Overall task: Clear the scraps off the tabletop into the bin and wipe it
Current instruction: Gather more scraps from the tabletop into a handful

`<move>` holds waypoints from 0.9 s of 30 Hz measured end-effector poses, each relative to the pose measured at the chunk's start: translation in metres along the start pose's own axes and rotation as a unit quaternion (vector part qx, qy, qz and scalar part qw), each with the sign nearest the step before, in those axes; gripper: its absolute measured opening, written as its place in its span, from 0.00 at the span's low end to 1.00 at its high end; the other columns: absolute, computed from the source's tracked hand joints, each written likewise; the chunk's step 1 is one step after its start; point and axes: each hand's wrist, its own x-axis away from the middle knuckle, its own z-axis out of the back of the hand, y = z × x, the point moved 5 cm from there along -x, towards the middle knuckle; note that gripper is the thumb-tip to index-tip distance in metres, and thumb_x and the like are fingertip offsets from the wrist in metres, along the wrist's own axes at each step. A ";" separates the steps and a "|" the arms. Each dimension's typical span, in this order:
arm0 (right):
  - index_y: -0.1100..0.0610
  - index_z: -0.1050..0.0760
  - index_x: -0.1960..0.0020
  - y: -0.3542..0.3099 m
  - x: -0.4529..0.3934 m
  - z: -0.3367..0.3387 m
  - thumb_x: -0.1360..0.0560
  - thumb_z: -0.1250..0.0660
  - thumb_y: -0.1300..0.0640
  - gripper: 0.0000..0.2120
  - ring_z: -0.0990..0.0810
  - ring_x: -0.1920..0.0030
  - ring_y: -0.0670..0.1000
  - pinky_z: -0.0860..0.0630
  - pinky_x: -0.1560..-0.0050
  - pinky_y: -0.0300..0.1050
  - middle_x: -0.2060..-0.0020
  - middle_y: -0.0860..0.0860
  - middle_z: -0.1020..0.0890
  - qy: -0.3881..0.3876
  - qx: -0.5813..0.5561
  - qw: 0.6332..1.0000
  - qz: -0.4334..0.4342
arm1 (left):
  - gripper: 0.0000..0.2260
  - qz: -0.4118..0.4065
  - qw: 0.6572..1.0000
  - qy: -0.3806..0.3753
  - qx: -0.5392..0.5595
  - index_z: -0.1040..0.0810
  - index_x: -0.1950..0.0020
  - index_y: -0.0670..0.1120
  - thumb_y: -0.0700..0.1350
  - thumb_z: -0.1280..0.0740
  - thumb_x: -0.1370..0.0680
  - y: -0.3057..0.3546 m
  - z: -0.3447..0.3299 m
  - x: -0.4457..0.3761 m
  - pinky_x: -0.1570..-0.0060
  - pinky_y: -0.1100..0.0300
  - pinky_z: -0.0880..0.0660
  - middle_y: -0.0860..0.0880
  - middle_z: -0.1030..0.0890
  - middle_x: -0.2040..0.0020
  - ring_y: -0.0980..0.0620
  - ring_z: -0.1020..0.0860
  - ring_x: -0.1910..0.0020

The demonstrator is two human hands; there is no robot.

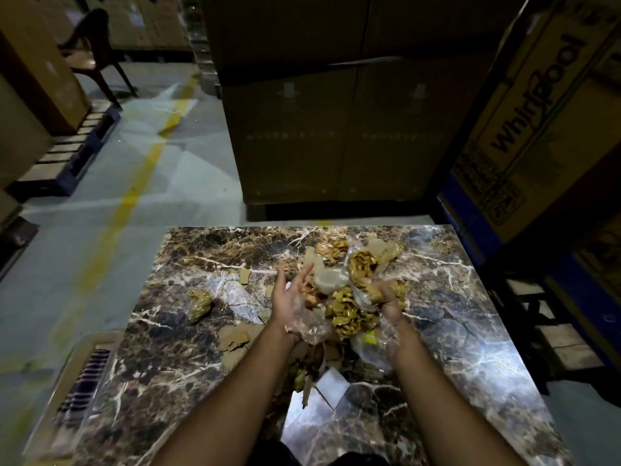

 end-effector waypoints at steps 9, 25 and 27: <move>0.58 0.26 0.63 -0.002 -0.047 0.010 0.43 0.32 0.55 0.10 0.24 0.69 0.49 0.29 0.73 0.32 0.70 0.51 0.22 0.039 0.214 0.974 0.063 | 0.34 -0.085 0.996 -0.012 -0.011 0.29 0.29 0.40 0.53 0.24 0.30 0.004 -0.017 0.005 0.55 0.45 0.17 0.40 0.18 0.39 0.41 0.16 0.48; 0.53 0.36 0.23 0.011 -0.059 0.046 0.33 0.21 0.66 0.43 0.21 0.46 0.56 0.18 0.58 0.46 0.38 0.56 0.27 0.095 0.202 0.964 0.144 | 0.15 -0.076 0.995 0.033 0.057 0.25 0.32 0.45 0.39 0.37 0.19 0.002 -0.007 0.001 0.62 0.56 0.22 0.41 0.21 0.43 0.47 0.22 0.55; 0.52 0.35 0.24 0.012 -0.061 0.048 0.31 0.22 0.67 0.40 0.23 0.43 0.59 0.18 0.50 0.55 0.39 0.55 0.28 0.108 0.192 0.964 0.151 | 0.15 -0.024 1.000 0.020 -0.006 0.26 0.31 0.43 0.41 0.36 0.18 -0.004 -0.009 0.006 0.68 0.59 0.24 0.45 0.19 0.53 0.51 0.25 0.63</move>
